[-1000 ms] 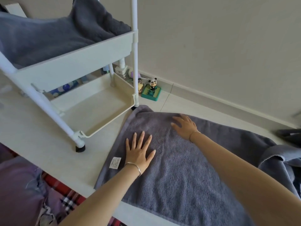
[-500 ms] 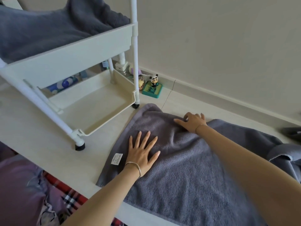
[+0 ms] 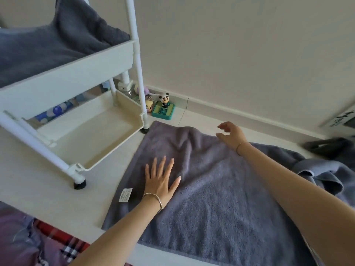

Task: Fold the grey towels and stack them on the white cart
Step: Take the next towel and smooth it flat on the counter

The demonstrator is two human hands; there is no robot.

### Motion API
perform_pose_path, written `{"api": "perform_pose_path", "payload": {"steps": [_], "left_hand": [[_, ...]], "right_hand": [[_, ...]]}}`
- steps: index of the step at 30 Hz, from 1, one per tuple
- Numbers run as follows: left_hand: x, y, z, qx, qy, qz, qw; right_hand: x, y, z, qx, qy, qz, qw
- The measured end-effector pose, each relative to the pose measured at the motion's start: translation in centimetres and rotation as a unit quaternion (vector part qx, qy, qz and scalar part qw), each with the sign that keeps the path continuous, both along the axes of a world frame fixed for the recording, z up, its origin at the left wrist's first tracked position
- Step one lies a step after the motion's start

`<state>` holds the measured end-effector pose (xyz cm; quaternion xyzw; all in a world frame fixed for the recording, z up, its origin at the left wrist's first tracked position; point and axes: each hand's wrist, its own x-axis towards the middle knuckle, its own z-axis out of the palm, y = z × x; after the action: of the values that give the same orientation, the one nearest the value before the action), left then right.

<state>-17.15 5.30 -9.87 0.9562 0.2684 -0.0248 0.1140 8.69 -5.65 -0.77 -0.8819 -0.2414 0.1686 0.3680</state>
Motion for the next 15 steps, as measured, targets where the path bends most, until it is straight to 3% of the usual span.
{"api": "perform_pose_path", "payload": {"steps": [2, 4, 6, 10, 15], "left_hand": [[1.6, -1.6, 1.3, -0.008, -0.029, -0.033, 0.999], [3.8, -4.2, 2.4, -0.027, -0.043, -0.093, 0.994], [5.9, -6.9, 3.2, -0.06, -0.064, -0.13, 0.988], [9.8, -13.2, 4.7, -0.104, -0.105, -0.194, 0.97], [13.1, -21.2, 6.6, -0.223, -0.111, -0.22, 0.943]], "right_hand": [[1.1, -4.1, -0.2, -0.113, -0.088, 0.002, 0.99], [1.9, -8.8, -0.2, -0.266, -0.161, -0.005, 0.95], [2.0, -13.2, -0.2, -0.356, -0.185, -0.018, 0.916], [0.9, -20.9, 0.3, -0.358, -0.214, -0.077, 0.906], [-1.3, -28.4, 1.0, -0.269, -0.088, -0.103, 0.953]]}}
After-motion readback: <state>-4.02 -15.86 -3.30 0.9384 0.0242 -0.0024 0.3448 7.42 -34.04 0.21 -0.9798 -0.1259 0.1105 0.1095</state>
